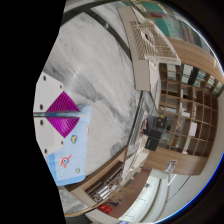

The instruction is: Fold towel

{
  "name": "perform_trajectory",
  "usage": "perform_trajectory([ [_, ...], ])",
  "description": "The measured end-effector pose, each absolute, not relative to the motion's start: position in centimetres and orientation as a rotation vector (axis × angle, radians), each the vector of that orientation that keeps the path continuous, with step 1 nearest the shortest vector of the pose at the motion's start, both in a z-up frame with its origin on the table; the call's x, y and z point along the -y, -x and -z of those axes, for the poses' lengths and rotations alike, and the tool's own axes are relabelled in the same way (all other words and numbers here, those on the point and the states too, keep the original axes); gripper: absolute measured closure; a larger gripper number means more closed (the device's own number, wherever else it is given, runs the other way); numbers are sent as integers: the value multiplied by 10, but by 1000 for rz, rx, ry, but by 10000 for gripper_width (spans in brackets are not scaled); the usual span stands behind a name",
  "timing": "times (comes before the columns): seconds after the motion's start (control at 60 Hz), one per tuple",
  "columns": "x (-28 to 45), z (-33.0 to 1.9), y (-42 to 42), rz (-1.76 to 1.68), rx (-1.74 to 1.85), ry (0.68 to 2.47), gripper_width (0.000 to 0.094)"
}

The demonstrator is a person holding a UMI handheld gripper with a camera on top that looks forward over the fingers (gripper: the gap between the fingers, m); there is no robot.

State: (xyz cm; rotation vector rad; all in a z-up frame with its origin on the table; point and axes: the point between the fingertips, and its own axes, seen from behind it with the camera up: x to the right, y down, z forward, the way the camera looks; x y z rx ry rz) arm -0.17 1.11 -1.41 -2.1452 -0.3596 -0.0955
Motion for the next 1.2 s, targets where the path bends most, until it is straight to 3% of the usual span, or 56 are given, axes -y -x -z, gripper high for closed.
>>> perform_trajectory([
  [0.2,-10,3,2,92,344,2137,928],
  [0.367,-19,-71,-42,-18,152,2055,924],
  [0.433,-25,-83,-75,-51,66,2052,904],
  [0.7,-29,-12,-198,51,-143,2207,846],
  [0.783,-28,-7,-209,77,-103,2192,707],
  [0.8,-28,-8,-211,89,-98,2188,602],
  [0.883,-24,-23,-219,148,-65,2162,253],
  [0.917,-21,-32,-220,165,-47,2151,60],
  [0.983,-9,-51,-216,165,-19,2142,117],
  [1.2,72,-133,-183,131,35,2048,88],
])
